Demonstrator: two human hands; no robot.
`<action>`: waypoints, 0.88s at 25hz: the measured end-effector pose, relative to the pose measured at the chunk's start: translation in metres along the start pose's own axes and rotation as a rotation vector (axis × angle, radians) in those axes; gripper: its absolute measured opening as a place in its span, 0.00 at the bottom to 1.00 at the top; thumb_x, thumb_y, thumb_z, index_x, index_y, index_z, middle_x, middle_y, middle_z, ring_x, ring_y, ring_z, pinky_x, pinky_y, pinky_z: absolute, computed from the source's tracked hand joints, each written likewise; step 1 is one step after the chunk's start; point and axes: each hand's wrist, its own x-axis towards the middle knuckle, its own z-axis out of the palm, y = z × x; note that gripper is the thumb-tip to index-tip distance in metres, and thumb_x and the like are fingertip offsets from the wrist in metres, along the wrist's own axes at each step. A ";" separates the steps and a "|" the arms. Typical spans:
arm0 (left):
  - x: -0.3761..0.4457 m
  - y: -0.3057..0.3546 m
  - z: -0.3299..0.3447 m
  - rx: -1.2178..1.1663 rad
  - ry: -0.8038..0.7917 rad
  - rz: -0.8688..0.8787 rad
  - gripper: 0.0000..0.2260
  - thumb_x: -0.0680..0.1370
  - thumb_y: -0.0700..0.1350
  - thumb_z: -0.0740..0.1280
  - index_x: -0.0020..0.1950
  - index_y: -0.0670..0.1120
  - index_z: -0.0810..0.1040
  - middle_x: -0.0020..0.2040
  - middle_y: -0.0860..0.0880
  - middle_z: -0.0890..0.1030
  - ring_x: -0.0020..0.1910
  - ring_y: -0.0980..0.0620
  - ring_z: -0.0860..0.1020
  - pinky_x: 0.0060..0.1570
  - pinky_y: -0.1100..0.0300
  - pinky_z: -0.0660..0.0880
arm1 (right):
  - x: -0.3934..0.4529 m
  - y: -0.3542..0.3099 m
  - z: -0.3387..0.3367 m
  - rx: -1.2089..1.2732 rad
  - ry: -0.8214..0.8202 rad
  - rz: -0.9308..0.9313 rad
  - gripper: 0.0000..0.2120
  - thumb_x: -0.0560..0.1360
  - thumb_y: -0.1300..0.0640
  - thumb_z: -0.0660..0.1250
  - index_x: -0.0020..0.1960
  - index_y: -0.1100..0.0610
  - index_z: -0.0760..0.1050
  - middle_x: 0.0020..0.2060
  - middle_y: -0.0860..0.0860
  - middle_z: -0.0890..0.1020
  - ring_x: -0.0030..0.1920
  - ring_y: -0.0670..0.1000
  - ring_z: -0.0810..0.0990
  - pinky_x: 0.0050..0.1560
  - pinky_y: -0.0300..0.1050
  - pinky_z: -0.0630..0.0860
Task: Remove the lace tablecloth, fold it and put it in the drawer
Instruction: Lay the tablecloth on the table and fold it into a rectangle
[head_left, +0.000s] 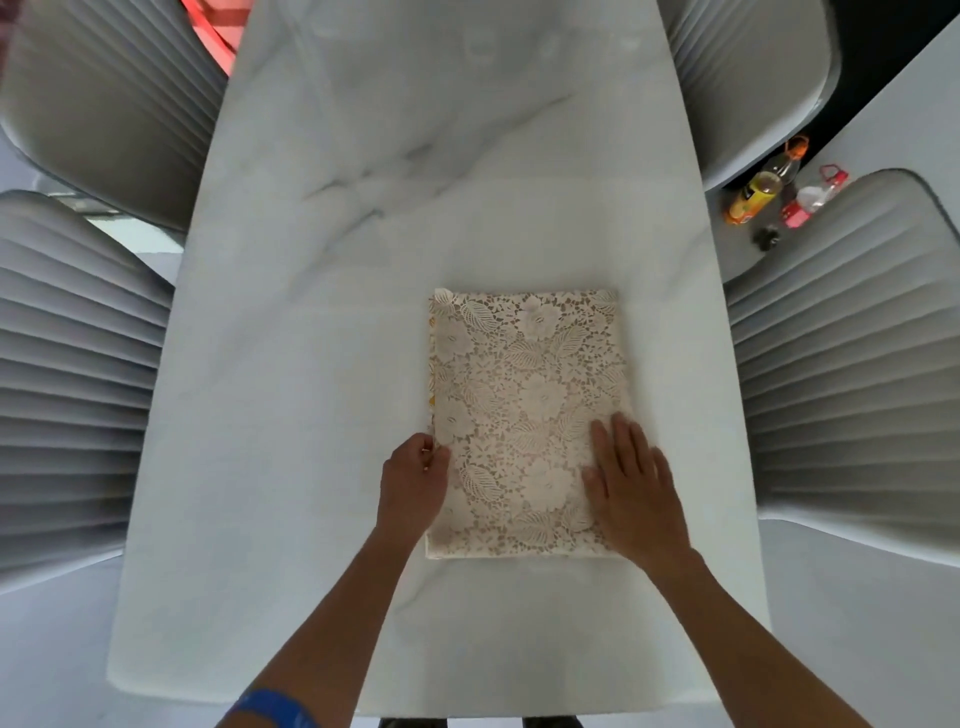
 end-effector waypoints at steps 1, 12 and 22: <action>0.001 0.000 0.001 0.066 0.010 0.026 0.07 0.79 0.44 0.64 0.42 0.44 0.75 0.36 0.48 0.80 0.35 0.48 0.78 0.36 0.56 0.71 | 0.001 0.003 0.000 -0.019 -0.015 0.033 0.30 0.84 0.45 0.48 0.82 0.51 0.42 0.81 0.53 0.45 0.81 0.56 0.48 0.79 0.57 0.51; 0.011 -0.016 -0.003 0.350 0.038 0.178 0.16 0.78 0.55 0.66 0.64 0.56 0.69 0.53 0.49 0.71 0.52 0.47 0.74 0.46 0.49 0.77 | 0.052 -0.032 0.003 0.089 -0.015 0.047 0.31 0.83 0.39 0.46 0.81 0.47 0.41 0.81 0.52 0.40 0.81 0.57 0.39 0.77 0.64 0.43; 0.042 0.028 -0.012 0.022 -0.025 -0.195 0.09 0.76 0.50 0.67 0.53 0.48 0.75 0.49 0.49 0.82 0.49 0.46 0.80 0.52 0.51 0.78 | 0.054 0.025 -0.047 0.733 -0.078 0.239 0.07 0.80 0.57 0.63 0.57 0.52 0.68 0.47 0.53 0.80 0.45 0.56 0.80 0.46 0.51 0.78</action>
